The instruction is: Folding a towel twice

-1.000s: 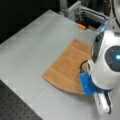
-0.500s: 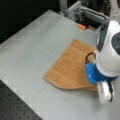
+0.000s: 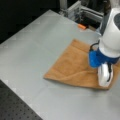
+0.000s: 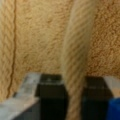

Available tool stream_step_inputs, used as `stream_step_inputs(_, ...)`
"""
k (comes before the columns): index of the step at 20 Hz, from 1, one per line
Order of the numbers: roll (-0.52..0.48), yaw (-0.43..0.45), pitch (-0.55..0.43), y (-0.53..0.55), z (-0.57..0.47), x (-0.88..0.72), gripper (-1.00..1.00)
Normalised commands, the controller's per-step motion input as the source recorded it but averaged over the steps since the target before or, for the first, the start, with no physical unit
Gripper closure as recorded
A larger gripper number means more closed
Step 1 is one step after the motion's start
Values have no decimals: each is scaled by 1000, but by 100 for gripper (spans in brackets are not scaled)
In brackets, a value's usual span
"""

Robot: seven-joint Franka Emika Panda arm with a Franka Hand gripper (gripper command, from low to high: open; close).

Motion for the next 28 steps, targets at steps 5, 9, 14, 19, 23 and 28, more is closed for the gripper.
stream_step_inputs(5, 257, -246, -44, -30, -24, -334, 100)
stream_step_inputs(9, 330, -208, 99, 19, 49, -242, 100)
stream_step_inputs(14, 222, -155, 118, 32, 74, -223, 100)
stream_step_inputs(19, 156, -52, 93, 33, 41, -243, 100)
stream_step_inputs(23, 146, -6, 54, -9, -2, -258, 100)
stream_step_inputs(28, 145, -23, 28, -27, -48, -307, 100)
